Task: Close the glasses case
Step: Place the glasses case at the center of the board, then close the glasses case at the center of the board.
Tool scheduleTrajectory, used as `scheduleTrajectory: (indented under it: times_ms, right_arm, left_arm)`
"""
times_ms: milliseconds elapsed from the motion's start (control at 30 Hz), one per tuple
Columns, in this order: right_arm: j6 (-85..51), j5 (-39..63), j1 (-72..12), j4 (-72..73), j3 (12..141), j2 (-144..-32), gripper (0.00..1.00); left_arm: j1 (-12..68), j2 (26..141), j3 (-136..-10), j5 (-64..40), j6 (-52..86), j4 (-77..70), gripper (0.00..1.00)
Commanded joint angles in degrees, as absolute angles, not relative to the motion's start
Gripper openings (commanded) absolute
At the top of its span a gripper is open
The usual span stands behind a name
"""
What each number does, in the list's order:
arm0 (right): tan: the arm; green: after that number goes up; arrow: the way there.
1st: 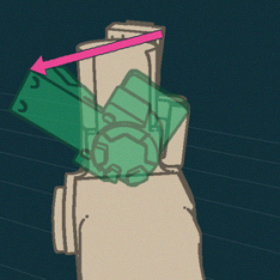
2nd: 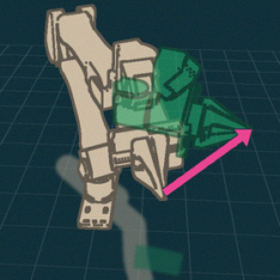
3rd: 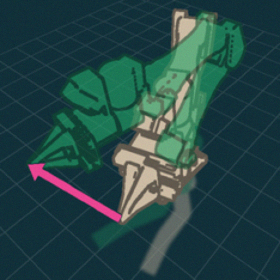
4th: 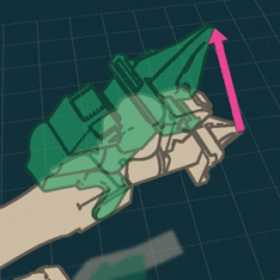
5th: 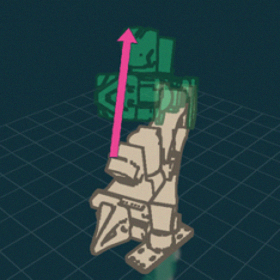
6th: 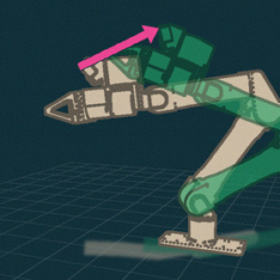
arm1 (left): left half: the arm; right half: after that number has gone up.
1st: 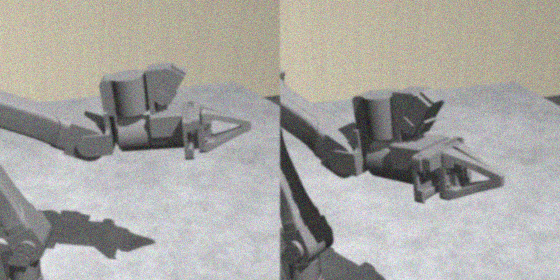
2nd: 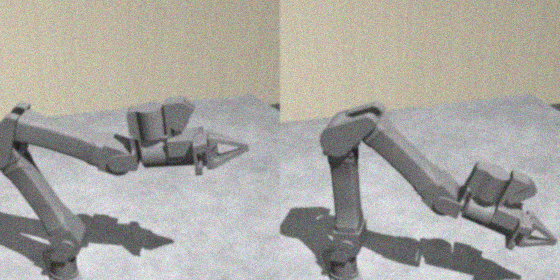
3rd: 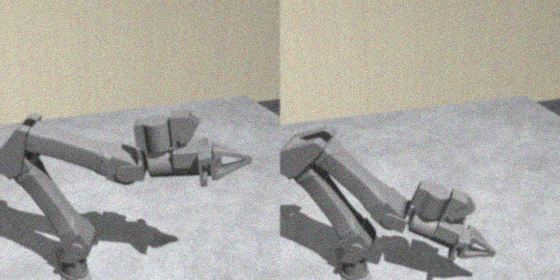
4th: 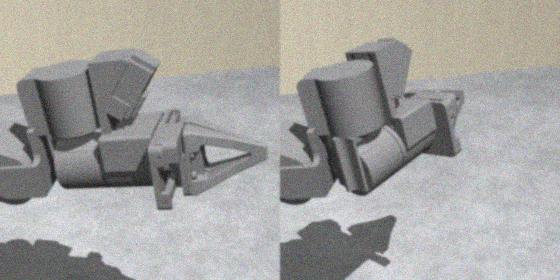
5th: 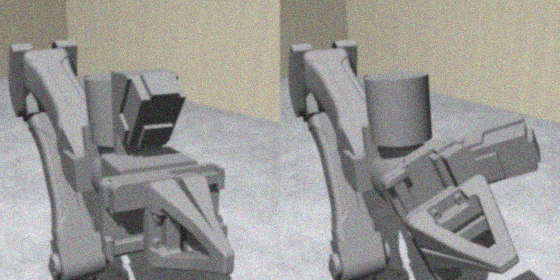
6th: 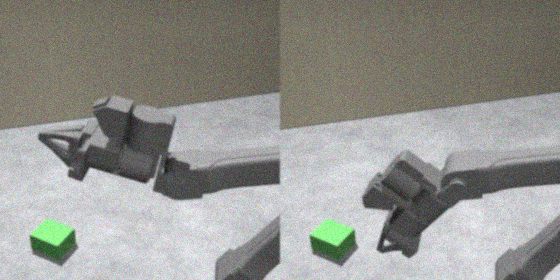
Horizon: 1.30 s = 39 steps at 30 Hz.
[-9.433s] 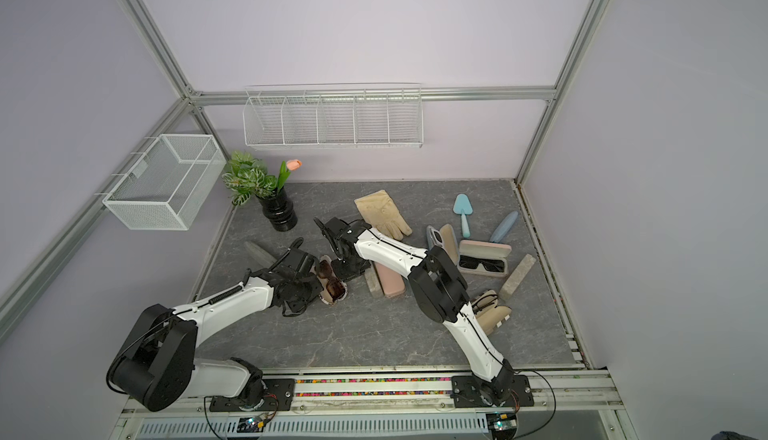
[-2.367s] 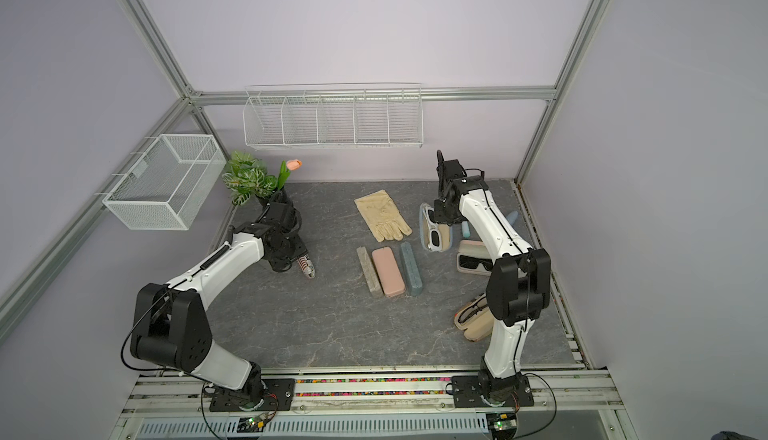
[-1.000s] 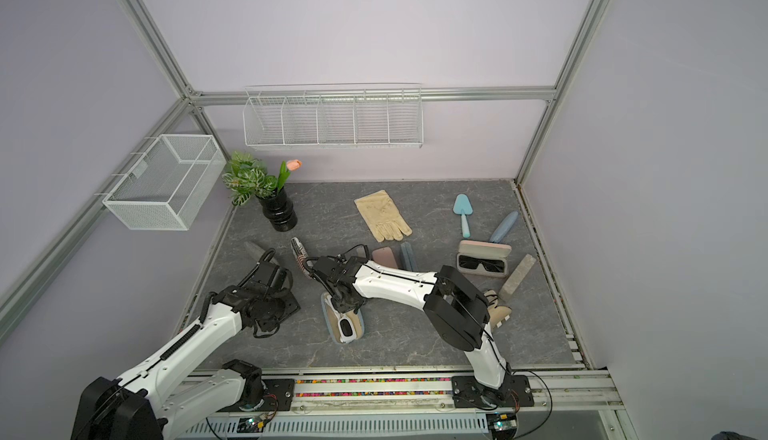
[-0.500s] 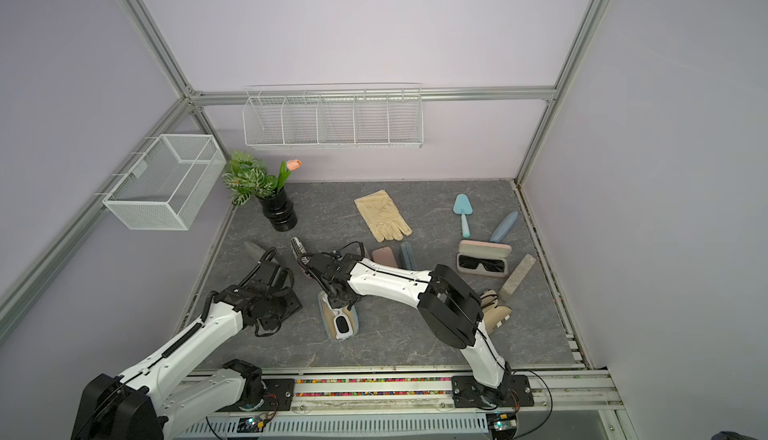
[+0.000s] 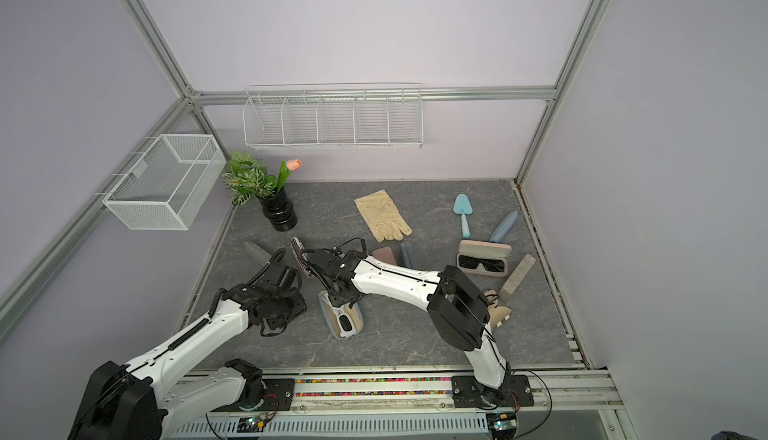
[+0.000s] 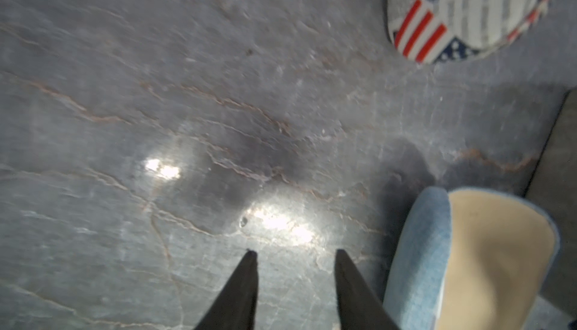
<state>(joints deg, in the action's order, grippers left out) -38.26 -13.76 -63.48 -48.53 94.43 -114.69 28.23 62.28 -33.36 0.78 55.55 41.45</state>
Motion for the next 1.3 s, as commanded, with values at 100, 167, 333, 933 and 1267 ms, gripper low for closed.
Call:
scheduleTrajectory:
  times_ms: [100, 167, 333, 933, 1267]
  right_arm:
    - [-36.59, -14.44, -63.22, -51.15, 94.47, -111.89, 0.25]
    - [-36.09, -14.05, -62.94, -51.03, 93.44, -111.84, 0.16]
    - [-35.17, -13.18, -62.07, -50.28, 90.43, -111.62, 0.11]
    - [-35.36, -0.76, -58.88, -39.71, 79.47, -108.57, 0.13]
    - [-36.47, 3.77, -58.53, -36.09, 78.47, -109.07, 0.14]
  left_arm:
    - [32.52, 63.72, -33.05, 1.50, 59.04, 39.55, 0.19]
    - [34.08, 63.90, -32.96, 1.80, 59.80, 39.55, 0.12]
    - [37.44, 64.07, -32.44, 1.94, 61.58, 38.80, 0.05]
    - [42.14, 68.58, -31.98, 0.17, 66.02, 31.65, 0.00]
    - [43.23, 70.01, -33.04, 0.11, 66.76, 29.93, 0.00]
